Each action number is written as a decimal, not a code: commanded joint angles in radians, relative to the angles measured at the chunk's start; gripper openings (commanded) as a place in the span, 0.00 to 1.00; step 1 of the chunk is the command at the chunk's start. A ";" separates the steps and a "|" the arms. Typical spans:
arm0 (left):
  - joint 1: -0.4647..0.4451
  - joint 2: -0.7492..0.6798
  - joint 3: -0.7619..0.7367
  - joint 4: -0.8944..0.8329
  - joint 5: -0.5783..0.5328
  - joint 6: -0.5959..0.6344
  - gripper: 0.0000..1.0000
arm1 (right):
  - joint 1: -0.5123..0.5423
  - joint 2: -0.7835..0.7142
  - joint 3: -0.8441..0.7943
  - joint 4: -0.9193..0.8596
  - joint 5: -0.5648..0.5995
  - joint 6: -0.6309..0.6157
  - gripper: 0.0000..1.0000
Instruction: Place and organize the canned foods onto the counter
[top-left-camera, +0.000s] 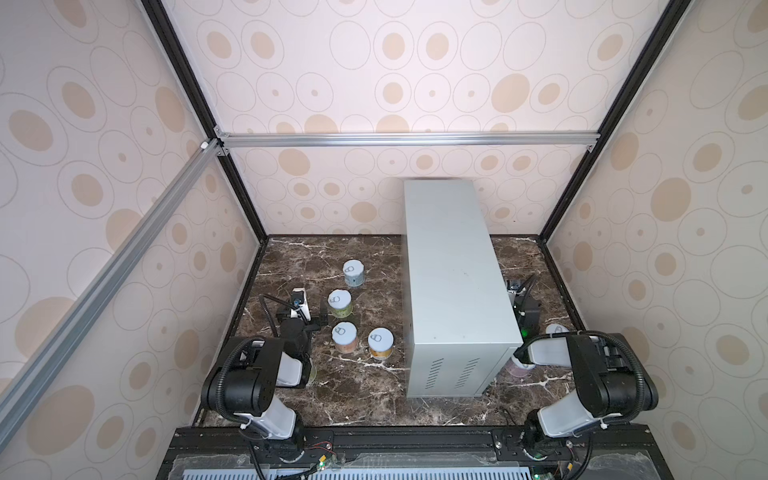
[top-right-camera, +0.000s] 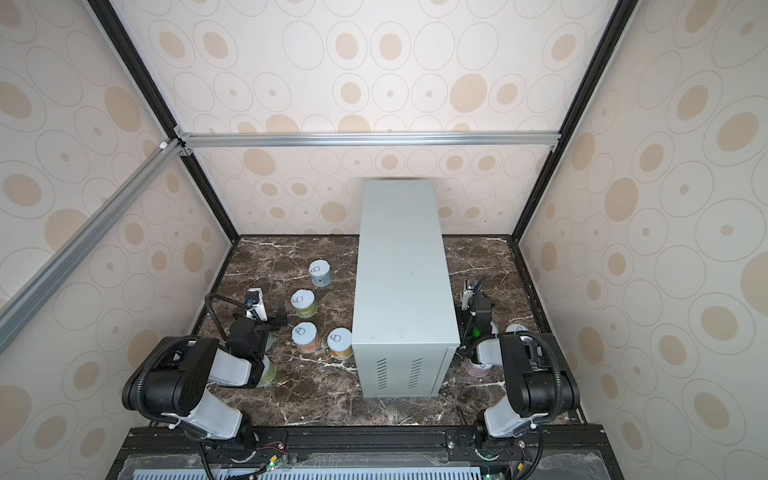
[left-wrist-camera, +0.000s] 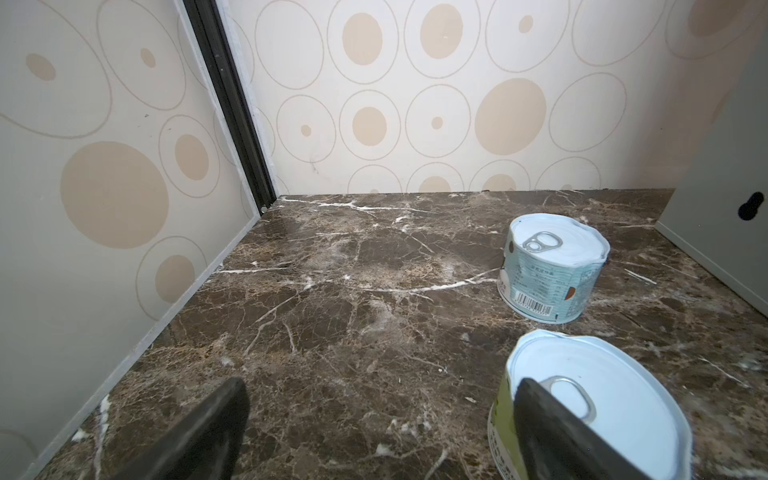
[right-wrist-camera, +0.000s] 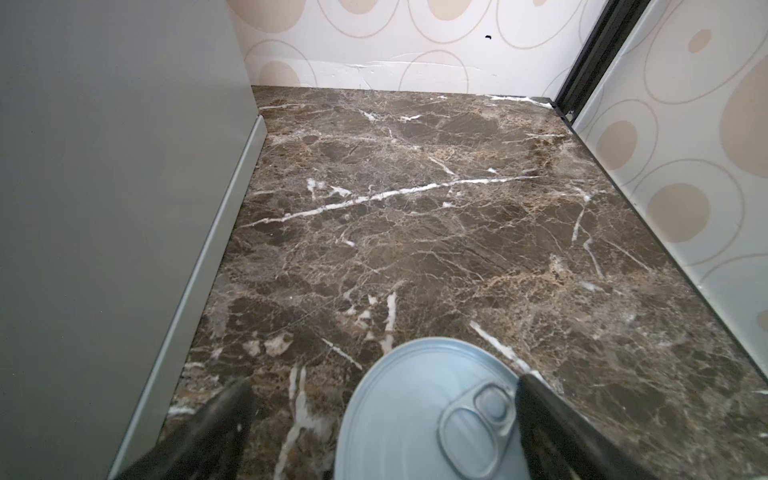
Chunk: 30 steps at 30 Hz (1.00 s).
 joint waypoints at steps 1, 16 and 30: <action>0.005 0.003 0.019 0.030 0.003 0.024 0.99 | 0.004 -0.010 -0.003 0.006 -0.005 -0.004 1.00; 0.007 0.004 0.025 0.017 0.002 0.016 0.99 | 0.003 -0.010 0.000 0.004 -0.010 0.002 1.00; 0.011 0.003 0.024 0.019 0.009 0.014 0.99 | 0.003 -0.013 -0.007 0.011 -0.003 -0.003 1.00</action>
